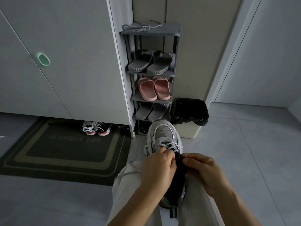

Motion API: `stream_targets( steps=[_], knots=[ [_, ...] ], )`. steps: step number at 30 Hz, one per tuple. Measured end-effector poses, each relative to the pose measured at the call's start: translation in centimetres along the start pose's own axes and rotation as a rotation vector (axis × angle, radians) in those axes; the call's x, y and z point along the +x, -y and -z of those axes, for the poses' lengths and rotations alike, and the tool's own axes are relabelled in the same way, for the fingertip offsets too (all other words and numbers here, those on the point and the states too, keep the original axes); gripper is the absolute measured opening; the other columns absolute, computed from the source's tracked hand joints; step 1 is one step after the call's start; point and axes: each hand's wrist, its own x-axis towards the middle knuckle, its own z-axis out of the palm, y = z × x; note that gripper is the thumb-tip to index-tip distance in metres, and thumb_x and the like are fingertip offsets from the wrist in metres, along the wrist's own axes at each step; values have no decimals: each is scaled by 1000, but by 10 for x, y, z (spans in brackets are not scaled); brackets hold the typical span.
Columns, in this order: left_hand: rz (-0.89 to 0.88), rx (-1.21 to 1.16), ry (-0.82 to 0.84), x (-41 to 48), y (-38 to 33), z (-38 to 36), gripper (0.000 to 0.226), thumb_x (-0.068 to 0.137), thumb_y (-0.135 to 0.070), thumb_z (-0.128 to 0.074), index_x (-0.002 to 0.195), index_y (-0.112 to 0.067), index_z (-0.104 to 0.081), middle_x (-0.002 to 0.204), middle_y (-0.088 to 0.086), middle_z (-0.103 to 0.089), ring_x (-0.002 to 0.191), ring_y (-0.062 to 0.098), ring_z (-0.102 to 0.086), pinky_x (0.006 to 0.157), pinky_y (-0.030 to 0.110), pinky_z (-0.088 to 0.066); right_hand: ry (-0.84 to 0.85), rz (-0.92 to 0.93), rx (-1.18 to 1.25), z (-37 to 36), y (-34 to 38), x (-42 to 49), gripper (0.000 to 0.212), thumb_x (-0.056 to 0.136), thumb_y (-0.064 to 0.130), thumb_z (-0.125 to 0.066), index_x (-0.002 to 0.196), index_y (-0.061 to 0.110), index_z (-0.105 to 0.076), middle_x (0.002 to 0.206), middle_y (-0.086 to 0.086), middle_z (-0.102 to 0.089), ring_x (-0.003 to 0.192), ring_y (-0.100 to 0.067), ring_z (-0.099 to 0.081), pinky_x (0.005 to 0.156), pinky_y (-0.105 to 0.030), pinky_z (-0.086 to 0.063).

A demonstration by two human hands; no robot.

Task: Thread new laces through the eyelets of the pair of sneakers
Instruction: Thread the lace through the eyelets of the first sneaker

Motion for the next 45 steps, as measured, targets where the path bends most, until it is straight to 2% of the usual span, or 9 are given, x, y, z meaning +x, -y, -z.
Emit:
stream_targets(
  steps=[11,20,24,27,31,34,38,41,45],
  knots=[
    [-1,171,37,2,-3,1,32,43,-29,-85,52,-26,-54,52,-12,-56,40,1,-50,41,12,-19,-1,1,1,0,-1,1,23,77,-9,-58,75,8,-73,72,-11,-72,67,-17,-68,61,-23,-57],
    [-103,171,117,15,-4,8,18,47,-22,-73,53,-21,-56,53,-6,-58,41,11,-55,43,12,-21,-111,237,-483,-7,0,-3,21,74,0,-69,79,21,-72,71,2,-73,67,-8,-67,67,-21,-54],
    [-119,167,213,22,-13,12,9,80,-11,-56,85,-7,-61,91,10,-64,83,30,-62,61,29,-36,-128,345,-647,-10,0,-7,27,73,4,-70,74,31,-69,79,7,-71,70,-3,-65,65,-20,-53],
    [-78,142,227,24,-11,11,15,86,-14,-49,94,-8,-60,102,9,-62,93,30,-58,66,31,-36,-129,378,-650,-9,-2,-7,25,76,6,-70,76,31,-68,78,7,-70,70,-5,-65,64,-20,-53],
    [-109,-48,77,20,-2,8,10,84,-15,-58,85,-9,-66,96,5,-65,87,24,-62,64,26,-37,-30,227,-398,-6,6,-2,18,84,0,-59,76,15,-67,63,4,-69,59,-5,-63,57,-16,-51],
    [-92,-130,114,20,3,9,11,83,-18,-62,92,-13,-66,93,-4,-58,87,16,-59,66,21,-37,-31,206,-291,-6,5,3,16,86,-3,-54,75,5,-62,63,-2,-63,54,-5,-58,53,-15,-49],
    [119,-574,90,19,37,30,41,71,-24,-74,108,-22,-57,95,-10,-55,83,3,-54,73,6,-40,-234,149,211,35,23,19,21,91,-3,-39,76,1,-53,53,0,-66,49,-6,-63,46,-15,-51],
    [322,-650,48,6,70,39,30,83,-26,-65,109,-26,-51,104,-8,-60,92,1,-58,78,9,-42,-494,96,608,98,35,39,26,95,-3,-31,74,-3,-47,46,-7,-65,45,-10,-65,44,-16,-51],
    [401,-589,95,-10,81,21,22,92,-11,-51,96,-33,-50,94,-12,-58,84,-6,-54,72,8,-40,-590,107,584,118,21,55,26,94,-7,-34,70,-5,-45,59,-17,-62,43,-12,-64,43,-18,-51]
  ],
)
